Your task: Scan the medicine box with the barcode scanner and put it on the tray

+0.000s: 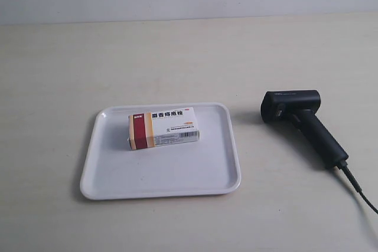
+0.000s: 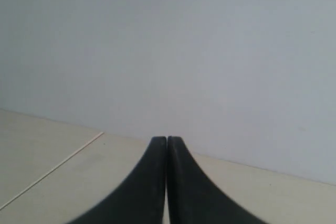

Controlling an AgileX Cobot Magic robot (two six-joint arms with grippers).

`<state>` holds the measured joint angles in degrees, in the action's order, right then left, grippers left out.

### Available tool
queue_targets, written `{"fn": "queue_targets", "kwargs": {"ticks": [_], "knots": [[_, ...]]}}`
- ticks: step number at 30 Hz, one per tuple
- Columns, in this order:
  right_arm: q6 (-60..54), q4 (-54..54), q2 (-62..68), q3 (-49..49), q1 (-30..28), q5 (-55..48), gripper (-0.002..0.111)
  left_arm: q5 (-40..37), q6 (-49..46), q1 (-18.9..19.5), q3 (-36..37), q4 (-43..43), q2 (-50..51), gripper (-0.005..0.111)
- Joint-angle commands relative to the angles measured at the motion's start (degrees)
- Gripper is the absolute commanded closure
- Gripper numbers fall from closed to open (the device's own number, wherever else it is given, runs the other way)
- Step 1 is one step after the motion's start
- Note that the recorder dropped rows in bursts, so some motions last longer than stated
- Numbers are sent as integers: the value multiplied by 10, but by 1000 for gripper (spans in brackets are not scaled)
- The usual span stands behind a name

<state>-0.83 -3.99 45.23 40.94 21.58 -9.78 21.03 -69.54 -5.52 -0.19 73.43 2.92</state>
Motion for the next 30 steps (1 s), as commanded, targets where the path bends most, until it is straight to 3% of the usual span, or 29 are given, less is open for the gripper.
{"fn": "queue_targets", "kwargs": {"ticks": [1, 4, 6, 7, 11, 17, 20, 26, 28, 30], "knots": [[-1, -1, -3, 0, 0, 1, 108, -42, -13, 22, 2, 3, -9, 104], [0, -1, -3, 0, 0, 1, 108, -80, -36, 22, 2, 33, -9, 104], [0, -1, -3, 0, 0, 1, 108, -95, -143, 22, 2, 164, -9, 104], [-1, -1, -3, 0, 0, 9, 108, -102, -269, 22, 2, 265, -9, 104], [0, -1, -3, 0, 0, 14, 108, -143, -308, 21, 2, 265, -9, 104], [0, -2, -3, 0, 0, 14, 108, -143, -298, 21, 2, 242, -9, 104], [-1, -3, -3, 0, 0, 14, 108, -143, -81, 21, 2, 22, -10, 104], [-1, -3, -3, 0, 0, 14, 108, -194, 608, 22, 2, -675, -10, 104], [-1, -3, -3, 0, 0, 14, 108, -210, 707, 22, 2, -777, -10, 104], [-1, -3, -3, 0, 0, 14, 108, -223, 731, 22, 2, -792, -10, 104]]}}
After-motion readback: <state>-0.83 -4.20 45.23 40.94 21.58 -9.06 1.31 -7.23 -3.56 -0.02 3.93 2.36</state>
